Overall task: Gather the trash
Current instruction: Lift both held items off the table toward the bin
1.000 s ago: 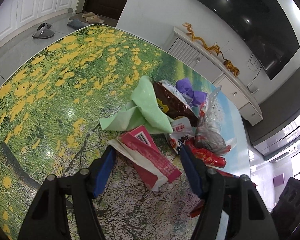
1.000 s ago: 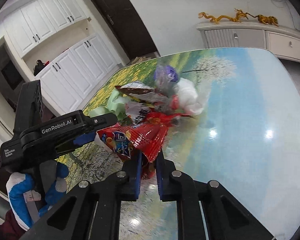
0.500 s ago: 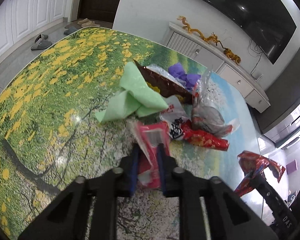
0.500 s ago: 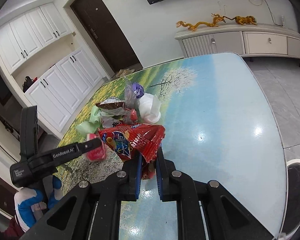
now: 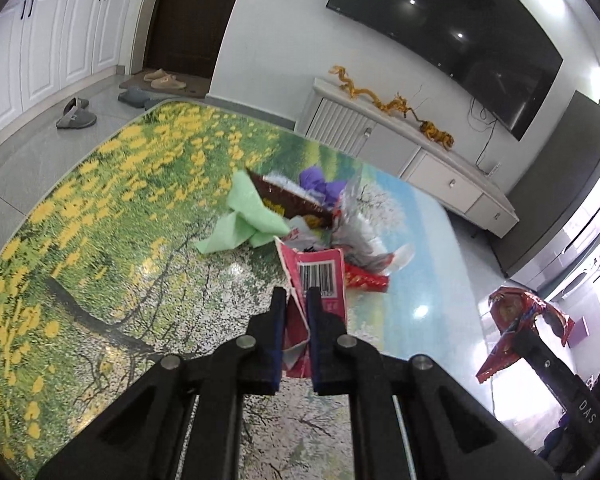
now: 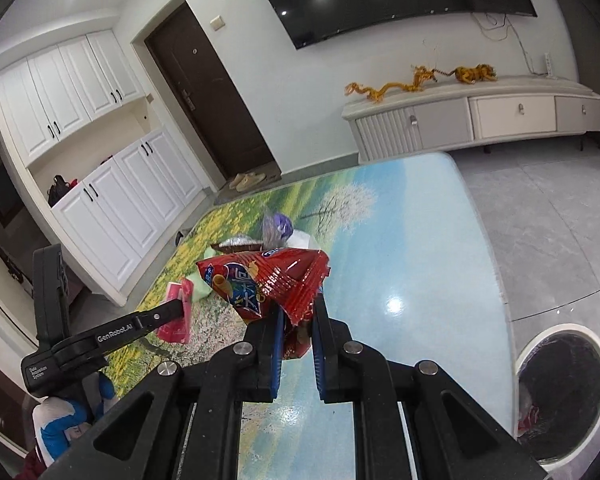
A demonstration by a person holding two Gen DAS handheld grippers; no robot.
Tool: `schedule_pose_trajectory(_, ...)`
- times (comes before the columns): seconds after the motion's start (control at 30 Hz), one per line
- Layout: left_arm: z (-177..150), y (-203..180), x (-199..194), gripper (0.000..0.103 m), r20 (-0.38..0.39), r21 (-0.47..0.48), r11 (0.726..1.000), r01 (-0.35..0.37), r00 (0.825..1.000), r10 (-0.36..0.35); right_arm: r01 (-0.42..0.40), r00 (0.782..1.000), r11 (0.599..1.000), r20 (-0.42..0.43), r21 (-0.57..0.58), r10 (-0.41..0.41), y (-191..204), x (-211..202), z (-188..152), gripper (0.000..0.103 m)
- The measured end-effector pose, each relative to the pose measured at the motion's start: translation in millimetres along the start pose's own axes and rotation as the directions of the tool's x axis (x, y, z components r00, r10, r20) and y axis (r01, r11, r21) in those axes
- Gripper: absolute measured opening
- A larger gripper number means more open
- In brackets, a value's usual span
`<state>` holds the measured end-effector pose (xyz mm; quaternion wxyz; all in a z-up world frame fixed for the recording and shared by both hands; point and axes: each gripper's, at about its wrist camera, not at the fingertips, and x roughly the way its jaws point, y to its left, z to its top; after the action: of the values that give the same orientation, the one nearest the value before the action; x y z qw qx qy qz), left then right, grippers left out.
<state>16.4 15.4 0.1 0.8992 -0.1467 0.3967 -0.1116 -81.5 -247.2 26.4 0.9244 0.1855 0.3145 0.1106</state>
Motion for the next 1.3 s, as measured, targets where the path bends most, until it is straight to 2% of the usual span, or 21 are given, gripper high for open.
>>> schedule_pose_trajectory(0.3, 15, -26, -62, 0.009, 0.126, 0.042, 0.997, 0.058, 0.99, -0.063, 0.065, 0.986, 0.998, 0.155, 0.02, -0.067, -6, -70, 10, 0.012)
schedule_pose_trajectory(0.47, 18, -60, -86, 0.009, 0.16, 0.103, 0.989, 0.108, 0.979, -0.123, 0.125, 0.965, 0.991, 0.228, 0.049, -0.133, -17, -104, 13, 0.012)
schedule_pose_trajectory(0.63, 16, -107, -95, 0.009, 0.154, 0.188, 0.968, 0.166, 0.969, -0.196, 0.198, 0.936, 0.975, 0.278, 0.098, -0.218, -37, -132, 12, 0.012)
schedule_pose_trajectory(0.8, 5, -165, -85, 0.009, 0.094, 0.279, 0.93, 0.24, 0.957, -0.275, 0.271, 0.905, 0.948, 0.293, 0.164, -0.309, -66, -150, 5, 0.012)
schedule_pose_trajectory(0.93, -13, -211, -66, 0.009, 0.022, 0.347, 0.894, 0.284, 0.95, -0.311, 0.331, 0.885, 0.916, 0.264, 0.226, -0.384, -95, -152, -2, 0.012)
schedule_pose_trajectory(1.07, -36, -252, -33, 0.009, -0.083, 0.389, 0.86, 0.329, 0.943, -0.323, 0.381, 0.874, 0.879, 0.198, 0.288, -0.444, -129, -148, -13, 0.012)
schedule_pose_trajectory(1.3, -79, -310, 29, 0.009, -0.255, 0.439, 0.816, 0.375, 0.923, -0.287, 0.426, 0.879, 0.818, 0.036, 0.386, -0.475, -191, -130, -42, 0.012)
